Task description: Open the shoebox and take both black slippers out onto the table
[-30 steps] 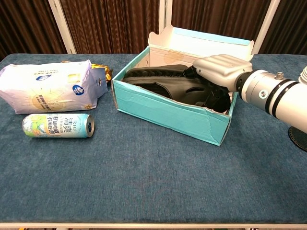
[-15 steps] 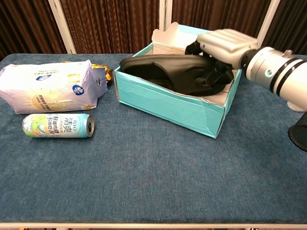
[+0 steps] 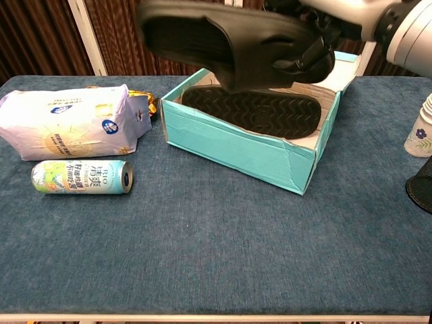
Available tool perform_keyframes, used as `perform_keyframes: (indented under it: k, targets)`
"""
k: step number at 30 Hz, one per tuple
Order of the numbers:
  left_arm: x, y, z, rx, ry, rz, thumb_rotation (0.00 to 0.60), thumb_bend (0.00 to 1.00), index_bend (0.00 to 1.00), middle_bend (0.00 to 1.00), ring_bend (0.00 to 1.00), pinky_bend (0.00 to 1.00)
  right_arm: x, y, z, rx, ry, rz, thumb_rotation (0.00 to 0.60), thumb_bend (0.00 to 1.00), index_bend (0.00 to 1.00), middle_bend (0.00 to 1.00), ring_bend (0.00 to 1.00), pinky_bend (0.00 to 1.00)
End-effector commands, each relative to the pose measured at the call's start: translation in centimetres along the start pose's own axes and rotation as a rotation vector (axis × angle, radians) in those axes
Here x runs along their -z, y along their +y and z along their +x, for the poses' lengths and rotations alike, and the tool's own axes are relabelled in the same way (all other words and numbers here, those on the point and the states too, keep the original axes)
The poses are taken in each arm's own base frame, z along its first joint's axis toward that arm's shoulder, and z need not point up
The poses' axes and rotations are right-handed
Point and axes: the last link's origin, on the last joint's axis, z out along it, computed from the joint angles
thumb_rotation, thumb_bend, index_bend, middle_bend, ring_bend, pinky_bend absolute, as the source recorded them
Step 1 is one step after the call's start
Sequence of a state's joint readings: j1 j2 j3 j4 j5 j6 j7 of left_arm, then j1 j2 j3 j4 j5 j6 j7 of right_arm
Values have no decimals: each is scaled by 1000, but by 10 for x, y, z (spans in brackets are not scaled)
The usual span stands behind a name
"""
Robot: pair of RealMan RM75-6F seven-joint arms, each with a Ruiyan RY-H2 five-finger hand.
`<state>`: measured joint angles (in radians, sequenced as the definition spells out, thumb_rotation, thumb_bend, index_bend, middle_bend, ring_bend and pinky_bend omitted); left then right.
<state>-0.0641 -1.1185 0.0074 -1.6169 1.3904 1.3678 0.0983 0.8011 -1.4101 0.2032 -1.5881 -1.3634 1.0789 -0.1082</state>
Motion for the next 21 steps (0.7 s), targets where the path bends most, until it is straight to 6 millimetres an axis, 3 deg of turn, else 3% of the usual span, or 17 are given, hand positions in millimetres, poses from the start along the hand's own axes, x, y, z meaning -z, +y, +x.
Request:
perform_keyframes:
  k: [1, 7, 9, 13, 21]
  targets:
    - [1, 0, 1, 0, 2, 0, 600, 0, 198, 159, 52, 45, 8, -26, 8, -148, -100, 83, 600, 639, 781, 549, 541, 771]
    - [3, 0, 1, 1, 2, 1, 600, 0, 198, 159, 51, 45, 6, -59, -21, -282, -378, 154, 600, 638, 776, 549, 540, 721]
    - [4, -1, 0, 2, 2, 6, 600, 0, 198, 159, 51, 45, 3, -66, -31, -298, -442, 163, 600, 638, 771, 549, 540, 627]
    - [6, -4, -1, 3, -3, 18, 600, 0, 198, 159, 51, 45, -8, -79, -51, -310, -552, 176, 600, 638, 762, 549, 536, 304]
    - [6, -6, -2, 4, -16, 25, 600, 0, 198, 159, 52, 45, -35, -83, -78, -290, -637, 133, 600, 623, 726, 539, 499, 129]
